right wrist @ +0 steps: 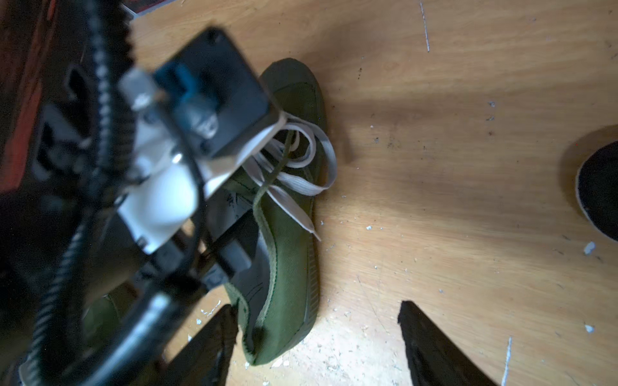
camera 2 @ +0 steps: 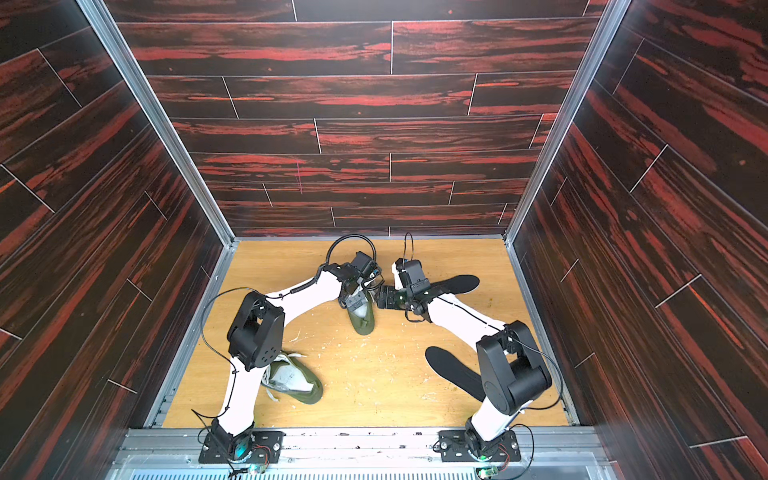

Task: Insert the insole into the shoe
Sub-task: Adjust the shoe at the center of the board.

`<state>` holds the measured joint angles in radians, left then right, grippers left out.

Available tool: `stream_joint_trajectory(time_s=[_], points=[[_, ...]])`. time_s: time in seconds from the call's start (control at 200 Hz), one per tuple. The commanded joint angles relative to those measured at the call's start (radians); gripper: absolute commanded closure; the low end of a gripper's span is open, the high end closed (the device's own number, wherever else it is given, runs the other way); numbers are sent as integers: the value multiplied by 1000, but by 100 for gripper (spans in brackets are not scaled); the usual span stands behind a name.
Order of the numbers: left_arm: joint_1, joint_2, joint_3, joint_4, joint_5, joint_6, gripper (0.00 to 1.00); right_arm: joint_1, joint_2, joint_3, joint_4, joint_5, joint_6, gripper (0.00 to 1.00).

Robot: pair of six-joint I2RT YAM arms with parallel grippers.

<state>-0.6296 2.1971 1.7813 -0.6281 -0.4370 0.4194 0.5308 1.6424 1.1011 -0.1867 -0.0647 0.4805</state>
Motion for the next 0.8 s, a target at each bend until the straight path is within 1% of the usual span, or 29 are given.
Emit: stream_joint_trajectory(time_s=[0.0, 0.14, 0.24, 0.311, 0.476, 0.561, 0.586, 0.611, 0.691, 0.706, 0.741, 0.772, 0.792], points=[[-2, 7, 52, 40, -1, 56, 5, -2, -42, -25, -34, -12, -7, 21], [2, 37, 83, 44, 27, 79, 10, -2, -58, -36, -40, -17, -3, 21], [4, 46, 101, 23, 50, 86, 20, -2, -62, -36, -54, -20, -6, 21], [5, 35, 101, 7, 76, 88, 30, -2, -61, -37, -60, -27, -8, 21], [9, 42, 126, -83, 119, 83, 59, -2, -53, -53, -67, -47, 29, 20], [16, 46, 142, -149, 163, 59, 70, 0, -66, -69, -63, -69, 65, 18], [19, 42, 142, -159, 181, 52, 74, 1, -72, -75, -57, -74, 74, 12], [22, 38, 139, -168, 200, 43, 77, 1, -77, -82, -54, -76, 83, 11], [29, 24, 139, -180, 227, 13, 88, 1, -87, -97, -49, -81, 96, 11], [31, 23, 139, -181, 230, 7, 91, 1, -87, -99, -48, -80, 96, 10], [34, 20, 147, -188, 235, -8, 94, 1, -89, -104, -48, -80, 98, 10], [37, 20, 161, -203, 241, -26, 99, 1, -89, -109, -50, -81, 99, 10], [40, 22, 174, -215, 245, -38, 100, 0, -90, -110, -51, -82, 102, 10]])
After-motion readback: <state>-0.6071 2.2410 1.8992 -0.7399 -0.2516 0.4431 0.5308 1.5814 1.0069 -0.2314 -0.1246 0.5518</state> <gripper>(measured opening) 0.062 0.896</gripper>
